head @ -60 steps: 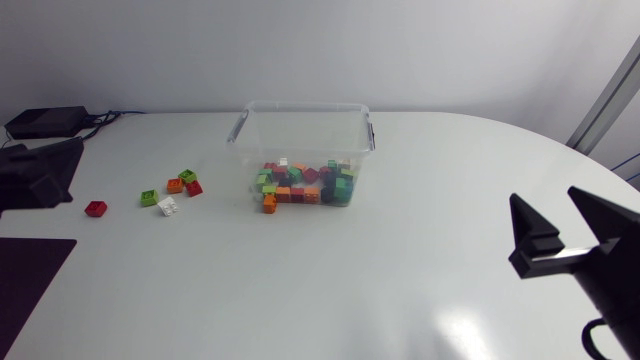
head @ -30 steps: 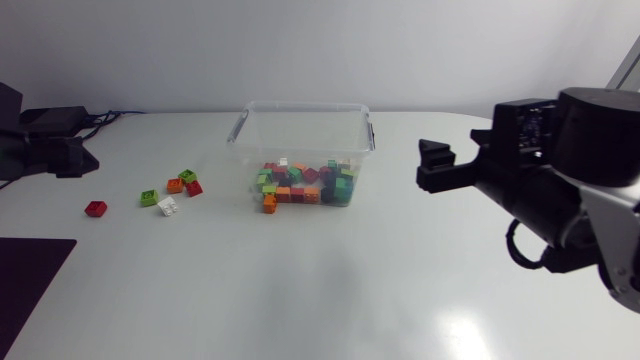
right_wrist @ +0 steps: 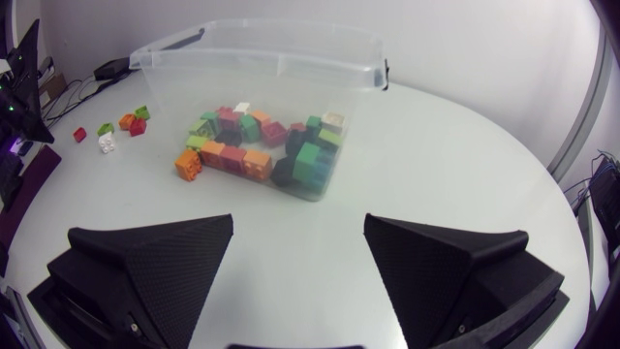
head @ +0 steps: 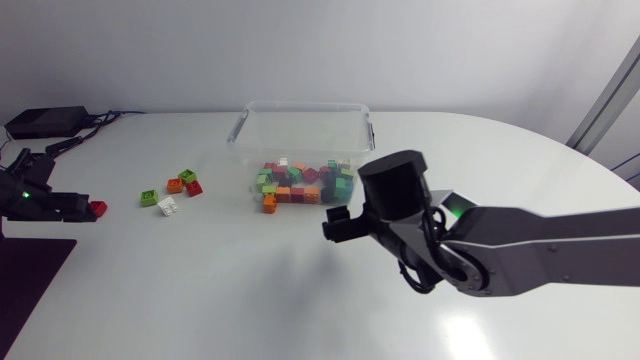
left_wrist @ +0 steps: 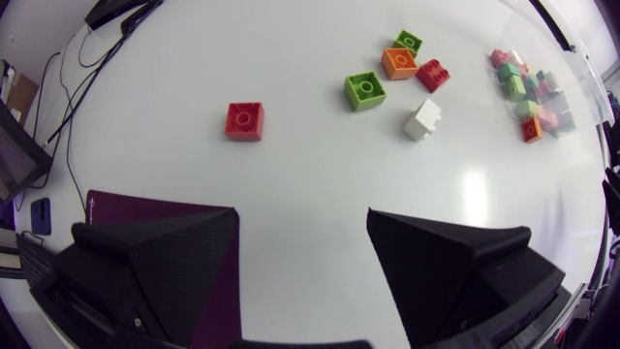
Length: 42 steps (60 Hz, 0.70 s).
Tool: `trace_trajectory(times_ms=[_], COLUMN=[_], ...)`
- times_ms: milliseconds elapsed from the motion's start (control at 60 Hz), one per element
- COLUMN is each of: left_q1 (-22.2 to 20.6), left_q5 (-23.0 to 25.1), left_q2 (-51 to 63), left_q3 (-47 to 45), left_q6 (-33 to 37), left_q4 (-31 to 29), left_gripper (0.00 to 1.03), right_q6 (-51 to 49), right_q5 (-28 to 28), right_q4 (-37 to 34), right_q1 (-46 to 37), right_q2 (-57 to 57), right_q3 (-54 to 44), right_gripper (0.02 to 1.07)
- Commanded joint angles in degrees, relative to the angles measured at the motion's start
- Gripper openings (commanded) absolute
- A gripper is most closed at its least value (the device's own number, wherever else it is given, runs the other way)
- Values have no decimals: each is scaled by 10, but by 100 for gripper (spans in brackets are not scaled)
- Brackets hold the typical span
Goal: Place the duplo bricks in the container
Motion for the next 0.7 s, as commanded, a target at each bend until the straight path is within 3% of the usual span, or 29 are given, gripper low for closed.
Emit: trace_trajectory(times_ms=[0, 167, 400, 683], left_q1=[10, 21, 23, 8], left_q5=[4, 4, 4, 5], left_q2=[43, 99, 146, 168], left_q3=[28, 49, 81, 101], left_q6=[28, 61, 82, 86], left_q4=[15, 45, 66, 68], left_gripper=[93, 93, 93, 93], right_q6=[46, 73, 116, 162], right_q5=[10, 14, 20, 18], right_q4=[-3, -22, -178, -229], right_q1=[16, 53, 61, 75], right_q2=[37, 102, 180, 255], right_q3=[16, 58, 221, 332], right_gripper=[97, 97, 93, 93])
